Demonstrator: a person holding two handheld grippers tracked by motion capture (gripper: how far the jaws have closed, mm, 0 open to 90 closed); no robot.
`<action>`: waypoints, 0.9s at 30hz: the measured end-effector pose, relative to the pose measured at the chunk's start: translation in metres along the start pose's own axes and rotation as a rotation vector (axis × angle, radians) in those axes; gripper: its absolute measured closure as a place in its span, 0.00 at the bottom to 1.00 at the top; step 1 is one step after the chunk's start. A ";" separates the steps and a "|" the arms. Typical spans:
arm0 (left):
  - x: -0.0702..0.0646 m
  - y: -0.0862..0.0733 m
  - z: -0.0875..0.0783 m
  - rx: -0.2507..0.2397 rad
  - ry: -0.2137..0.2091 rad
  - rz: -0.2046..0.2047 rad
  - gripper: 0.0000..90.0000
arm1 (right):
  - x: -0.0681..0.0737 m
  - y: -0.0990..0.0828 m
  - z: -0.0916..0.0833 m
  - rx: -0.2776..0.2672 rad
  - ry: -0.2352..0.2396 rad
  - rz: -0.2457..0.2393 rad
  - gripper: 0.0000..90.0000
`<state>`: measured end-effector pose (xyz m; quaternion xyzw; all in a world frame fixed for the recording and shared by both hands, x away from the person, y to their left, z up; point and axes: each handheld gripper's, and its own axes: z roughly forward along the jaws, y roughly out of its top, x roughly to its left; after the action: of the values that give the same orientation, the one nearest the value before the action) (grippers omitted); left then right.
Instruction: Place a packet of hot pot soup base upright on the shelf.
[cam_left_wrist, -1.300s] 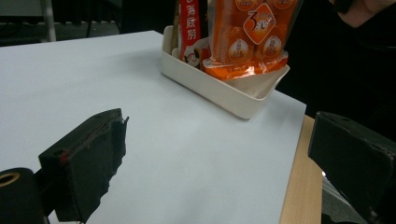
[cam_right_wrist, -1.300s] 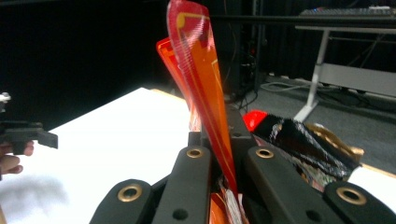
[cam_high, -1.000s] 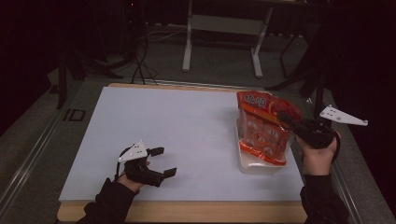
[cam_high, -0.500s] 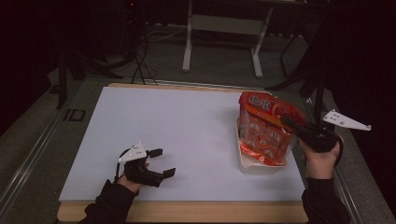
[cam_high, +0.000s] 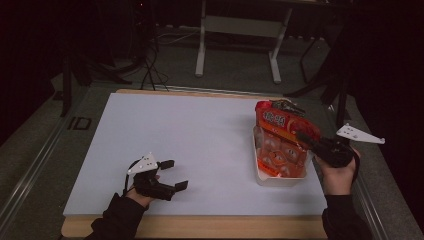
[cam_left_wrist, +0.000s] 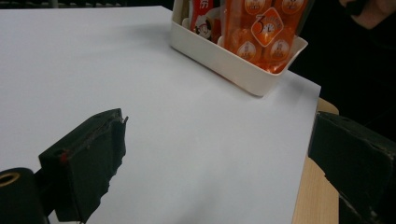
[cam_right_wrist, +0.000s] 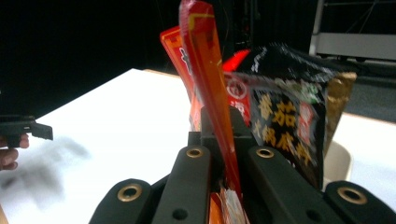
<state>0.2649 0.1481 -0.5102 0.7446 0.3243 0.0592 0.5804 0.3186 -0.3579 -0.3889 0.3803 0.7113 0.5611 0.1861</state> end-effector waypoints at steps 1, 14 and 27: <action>0.000 0.000 0.000 0.000 -0.001 -0.001 0.05 | -0.001 -0.002 0.000 0.005 -0.003 0.003 1.00; -0.001 -0.003 0.004 0.016 -0.001 -0.004 0.05 | -0.016 -0.027 -0.010 0.039 -0.038 0.047 1.00; -0.002 -0.002 -0.003 0.025 0.018 0.016 0.05 | -0.009 -0.015 -0.007 0.062 -0.048 0.031 0.74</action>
<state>0.2609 0.1492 -0.5110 0.7537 0.3243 0.0666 0.5677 0.3147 -0.3706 -0.4024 0.4102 0.7178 0.5323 0.1822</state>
